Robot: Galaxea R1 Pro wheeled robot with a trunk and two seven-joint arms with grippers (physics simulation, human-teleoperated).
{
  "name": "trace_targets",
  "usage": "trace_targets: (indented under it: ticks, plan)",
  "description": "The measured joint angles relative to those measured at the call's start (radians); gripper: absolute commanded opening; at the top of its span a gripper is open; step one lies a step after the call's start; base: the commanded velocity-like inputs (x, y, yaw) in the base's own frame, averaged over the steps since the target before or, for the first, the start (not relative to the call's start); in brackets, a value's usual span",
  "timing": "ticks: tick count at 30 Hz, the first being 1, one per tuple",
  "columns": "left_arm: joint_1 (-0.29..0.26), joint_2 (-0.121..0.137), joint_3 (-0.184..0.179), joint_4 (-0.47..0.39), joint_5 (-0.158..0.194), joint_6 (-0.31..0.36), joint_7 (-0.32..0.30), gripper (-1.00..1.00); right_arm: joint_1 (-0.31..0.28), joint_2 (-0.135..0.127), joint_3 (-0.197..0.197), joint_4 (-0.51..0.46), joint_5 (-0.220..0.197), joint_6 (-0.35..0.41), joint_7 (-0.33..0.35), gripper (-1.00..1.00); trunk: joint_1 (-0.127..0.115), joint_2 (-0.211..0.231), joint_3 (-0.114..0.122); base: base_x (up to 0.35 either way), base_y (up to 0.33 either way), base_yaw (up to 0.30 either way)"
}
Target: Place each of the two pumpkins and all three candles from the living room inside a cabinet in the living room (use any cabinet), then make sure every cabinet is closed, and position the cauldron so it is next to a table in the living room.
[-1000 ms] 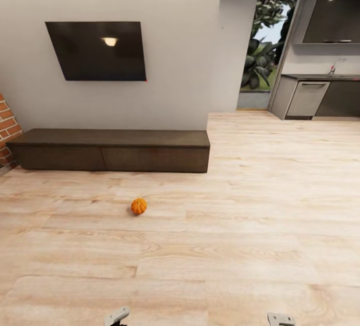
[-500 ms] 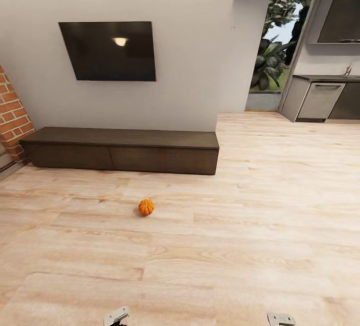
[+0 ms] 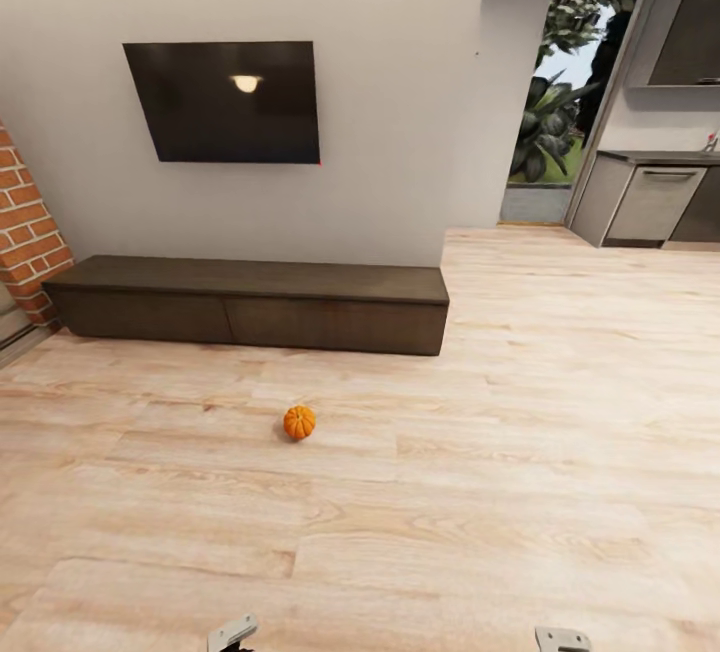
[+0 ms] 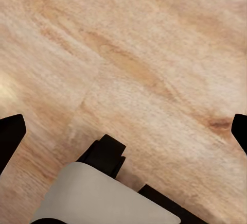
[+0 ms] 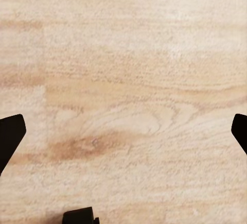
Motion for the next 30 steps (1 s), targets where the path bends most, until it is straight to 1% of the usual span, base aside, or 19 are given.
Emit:
trace_targets:
  ticks: [13,24,30]
  plan:
    - [0.000,0.000,0.000,0.000,-0.002,0.001,0.000,1.00,0.000,0.000,0.001,-0.001,0.000,-0.001,0.000,1.00,0.000,0.000,0.000,0.307,0.000,0.000]
    - [0.000,0.000,0.000,0.000,-0.002,0.000,0.000,1.00,0.000,0.000,0.000,0.000,0.000,-0.001,0.000,1.00,0.000,0.000,0.000,0.045,0.000,0.000]
    - [0.000,0.000,-0.001,0.000,-0.002,0.000,0.000,1.00,0.000,0.000,0.000,0.000,0.000,0.001,0.000,1.00,0.000,0.000,0.000,0.248,-0.054,0.000]
